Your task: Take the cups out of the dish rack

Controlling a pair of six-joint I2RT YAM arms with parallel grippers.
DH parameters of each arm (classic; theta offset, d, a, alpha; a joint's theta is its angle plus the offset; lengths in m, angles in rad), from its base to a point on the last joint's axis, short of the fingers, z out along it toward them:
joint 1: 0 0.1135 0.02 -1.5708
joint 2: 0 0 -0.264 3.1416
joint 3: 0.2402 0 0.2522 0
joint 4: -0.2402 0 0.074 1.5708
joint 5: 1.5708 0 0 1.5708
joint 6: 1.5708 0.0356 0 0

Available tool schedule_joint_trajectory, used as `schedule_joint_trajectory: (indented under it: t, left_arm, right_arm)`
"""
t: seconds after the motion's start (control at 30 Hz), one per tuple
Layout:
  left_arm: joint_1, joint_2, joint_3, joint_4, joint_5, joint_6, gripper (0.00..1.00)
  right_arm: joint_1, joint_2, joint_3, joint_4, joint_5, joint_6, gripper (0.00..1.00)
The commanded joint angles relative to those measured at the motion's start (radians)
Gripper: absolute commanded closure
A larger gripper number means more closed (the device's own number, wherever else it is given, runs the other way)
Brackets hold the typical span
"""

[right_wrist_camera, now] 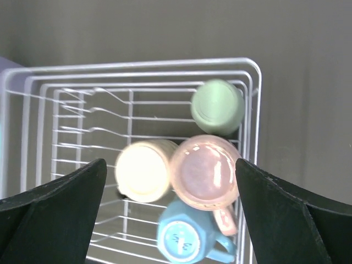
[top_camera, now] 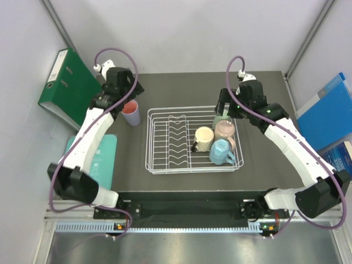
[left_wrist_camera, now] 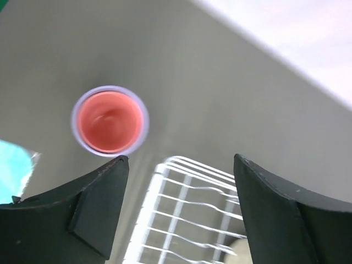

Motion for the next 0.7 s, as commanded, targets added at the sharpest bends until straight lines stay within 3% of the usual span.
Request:
schedule_joint_trajectory:
  t: [0.0,0.13,0.3,0.43,0.67]
  left_arm:
    - [-0.107,-0.098,-0.037,0.148,-0.017,-0.012,0.18]
    - [-0.254,-0.087,-0.009,0.048,-0.051,0.011,0.18]
    - [-0.381,-0.159,-0.135,0.050,-0.092,-0.040,0.18]
    - [-0.408,-0.217,-0.227,0.045,-0.091,-0.067,0.19]
    - [-0.413,-0.267,-0.240,0.014,-0.114,-0.041,0.19]
  right_arm:
    - [0.015,0.056,-0.011,-0.021,0.075,-0.062,0.00]
    - [0.022,0.121,0.035,-0.018,0.123,-0.088,0.00]
    - [0.029,0.219,0.090,-0.018,0.152,-0.101,0.00]
    - [0.029,0.259,0.081,0.013,0.157,-0.096,0.00]
    - [0.029,0.345,0.080,0.063,0.167,-0.085,0.00]
